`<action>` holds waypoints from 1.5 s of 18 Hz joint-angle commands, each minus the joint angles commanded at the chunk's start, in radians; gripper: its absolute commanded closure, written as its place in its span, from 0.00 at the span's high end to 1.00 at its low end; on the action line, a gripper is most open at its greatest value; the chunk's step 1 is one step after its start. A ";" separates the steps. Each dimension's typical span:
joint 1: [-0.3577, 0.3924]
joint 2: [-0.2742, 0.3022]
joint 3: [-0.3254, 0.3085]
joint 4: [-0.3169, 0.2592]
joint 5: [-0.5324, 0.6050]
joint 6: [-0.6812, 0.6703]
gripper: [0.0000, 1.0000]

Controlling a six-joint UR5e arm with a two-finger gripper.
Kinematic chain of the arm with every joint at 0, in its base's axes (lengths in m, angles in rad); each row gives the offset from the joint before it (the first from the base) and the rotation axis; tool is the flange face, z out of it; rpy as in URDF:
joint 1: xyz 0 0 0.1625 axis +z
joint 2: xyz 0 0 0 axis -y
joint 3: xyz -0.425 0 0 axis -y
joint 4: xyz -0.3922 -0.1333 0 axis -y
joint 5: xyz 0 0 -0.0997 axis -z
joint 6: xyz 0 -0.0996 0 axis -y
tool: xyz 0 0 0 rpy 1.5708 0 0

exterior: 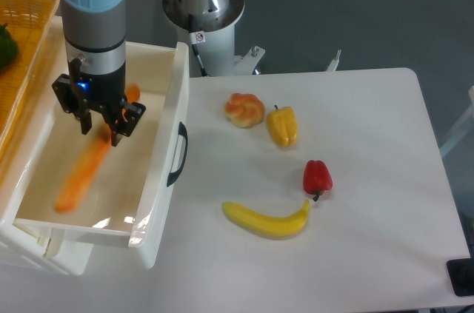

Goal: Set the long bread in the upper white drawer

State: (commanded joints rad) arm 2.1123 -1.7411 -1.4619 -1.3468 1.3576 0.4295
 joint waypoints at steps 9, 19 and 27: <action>0.037 0.009 0.050 0.002 -0.002 0.011 1.00; 0.322 0.061 0.032 0.084 0.089 0.146 1.00; 0.528 -0.024 0.009 0.130 0.204 0.147 1.00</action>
State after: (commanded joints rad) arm 2.6398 -1.7654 -1.4527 -1.2167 1.5616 0.5768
